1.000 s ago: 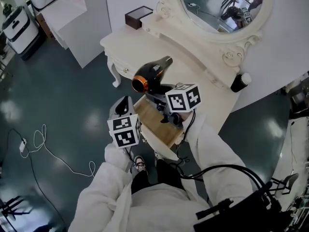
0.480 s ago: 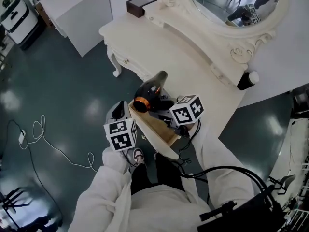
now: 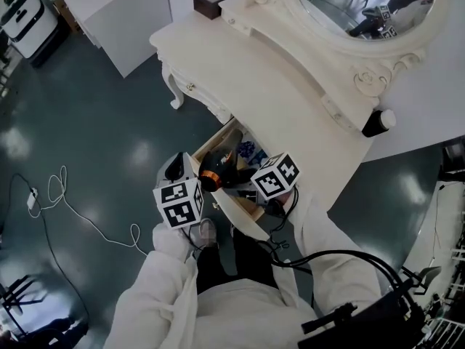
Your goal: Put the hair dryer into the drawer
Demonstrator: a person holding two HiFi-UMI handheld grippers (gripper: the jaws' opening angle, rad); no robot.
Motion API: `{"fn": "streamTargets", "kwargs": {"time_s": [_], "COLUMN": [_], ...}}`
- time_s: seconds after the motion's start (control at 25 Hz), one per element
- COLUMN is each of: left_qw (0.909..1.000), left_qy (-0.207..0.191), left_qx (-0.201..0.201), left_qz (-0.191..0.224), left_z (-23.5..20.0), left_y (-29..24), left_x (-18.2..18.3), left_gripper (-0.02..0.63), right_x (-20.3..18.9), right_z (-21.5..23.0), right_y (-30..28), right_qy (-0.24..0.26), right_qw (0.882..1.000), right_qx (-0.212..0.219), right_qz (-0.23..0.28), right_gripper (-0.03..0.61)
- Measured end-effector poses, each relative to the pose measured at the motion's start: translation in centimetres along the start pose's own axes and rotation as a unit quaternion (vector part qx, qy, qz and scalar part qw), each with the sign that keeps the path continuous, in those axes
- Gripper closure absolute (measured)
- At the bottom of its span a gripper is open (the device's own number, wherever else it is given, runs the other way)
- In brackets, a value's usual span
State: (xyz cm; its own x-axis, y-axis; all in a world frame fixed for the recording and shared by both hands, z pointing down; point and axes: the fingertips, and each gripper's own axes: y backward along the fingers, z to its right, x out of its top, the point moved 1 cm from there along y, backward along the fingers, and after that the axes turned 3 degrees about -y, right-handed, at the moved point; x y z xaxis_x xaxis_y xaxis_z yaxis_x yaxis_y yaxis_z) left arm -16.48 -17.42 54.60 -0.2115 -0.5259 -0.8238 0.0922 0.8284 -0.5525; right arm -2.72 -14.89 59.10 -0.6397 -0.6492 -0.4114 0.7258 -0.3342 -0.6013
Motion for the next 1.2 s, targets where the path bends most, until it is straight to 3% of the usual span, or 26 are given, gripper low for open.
{"fn": "streamTargets", "kwargs": {"time_s": [0.56, 0.8, 1.2], "left_qw": [0.9996, 0.9993, 0.9986], "left_qy": [0.004, 0.0, -0.008], "left_qx": [0.004, 0.005, 0.002], "left_qz": [-0.027, -0.036, -0.052], "left_z": [0.5, 0.5, 1.0], "left_y": [-0.5, -0.8, -1.9], "left_x": [-2.7, -3.5, -4.6], "left_gripper": [0.618, 0.618, 0.618], "right_x": [-0.7, -0.4, -0.7], "right_z": [5.4, 8.7, 12.3], "right_y": [-1.5, -1.3, -3.2], "right_qy": [-0.097, -0.192, -0.247], "right_qw": [0.99, 0.968, 0.937], "right_qx": [-0.1, -0.144, -0.223], "right_qz": [0.03, 0.072, 0.104], "right_gripper": [0.353, 0.353, 0.351]}}
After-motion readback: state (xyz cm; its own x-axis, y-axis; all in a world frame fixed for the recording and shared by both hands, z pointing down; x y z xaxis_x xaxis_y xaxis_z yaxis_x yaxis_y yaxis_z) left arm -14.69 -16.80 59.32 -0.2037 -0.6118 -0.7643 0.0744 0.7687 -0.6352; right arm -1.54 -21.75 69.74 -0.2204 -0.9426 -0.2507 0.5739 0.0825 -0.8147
